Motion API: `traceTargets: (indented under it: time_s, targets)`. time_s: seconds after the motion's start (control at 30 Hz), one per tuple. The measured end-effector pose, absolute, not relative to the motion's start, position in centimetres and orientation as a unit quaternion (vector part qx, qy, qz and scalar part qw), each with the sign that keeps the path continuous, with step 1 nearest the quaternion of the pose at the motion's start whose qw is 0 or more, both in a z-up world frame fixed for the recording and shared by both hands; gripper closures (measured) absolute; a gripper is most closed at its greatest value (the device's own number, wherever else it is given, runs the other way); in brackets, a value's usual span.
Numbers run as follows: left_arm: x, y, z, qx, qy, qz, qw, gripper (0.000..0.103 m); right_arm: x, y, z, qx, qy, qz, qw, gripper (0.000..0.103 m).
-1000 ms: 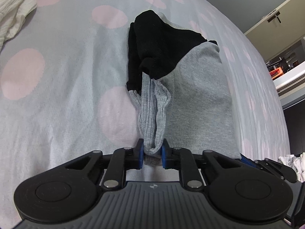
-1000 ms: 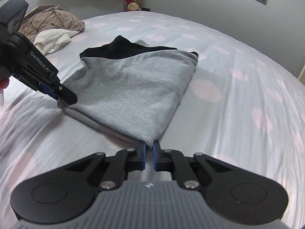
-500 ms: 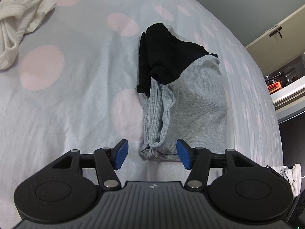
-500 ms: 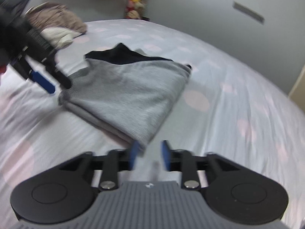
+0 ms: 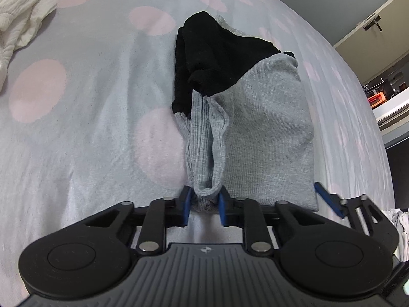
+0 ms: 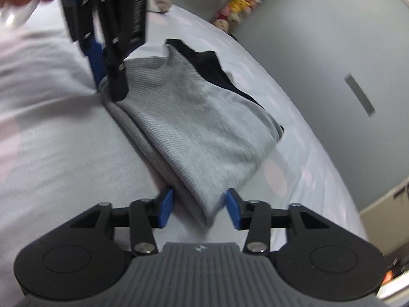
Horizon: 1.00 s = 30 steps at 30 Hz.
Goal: Fold clothes
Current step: 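Hold the grey fold with the left tool while the right tool presses it flat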
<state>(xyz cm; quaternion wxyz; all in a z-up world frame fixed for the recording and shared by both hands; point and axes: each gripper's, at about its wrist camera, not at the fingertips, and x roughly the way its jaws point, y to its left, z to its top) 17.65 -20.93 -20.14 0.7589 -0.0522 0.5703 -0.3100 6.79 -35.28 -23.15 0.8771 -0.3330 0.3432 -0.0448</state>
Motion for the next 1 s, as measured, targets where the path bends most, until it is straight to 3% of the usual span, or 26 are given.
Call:
traceTargets:
  time_s: [0.07,0.17,0.6,1.0]
  targets:
    - [17.7,-20.9,-20.0,-0.051,0.57,-0.313,0.758,0.088,6.9,-35.1,-23.3,-0.348,0.344,-0.044,0.871,0.087]
    - [17.6,-20.7,-19.2,-0.052,0.567,-0.317,0.758,0.09,6.9,-35.2,-22.7,-0.357,0.339,-0.046,0.869,0.092]
    - [11.6,-19.4,-14.2,-0.026,0.572,-0.341,0.745,0.091,1.7,-35.0,-15.2,-0.331,0.361,-0.006,0.872,0.093]
    - [4.3,-18.5,-13.3,0.033,0.608,-0.354,0.71,0.091,-7.2,-33.0,-13.3,-0.245,0.406,0.015,0.88,0.093]
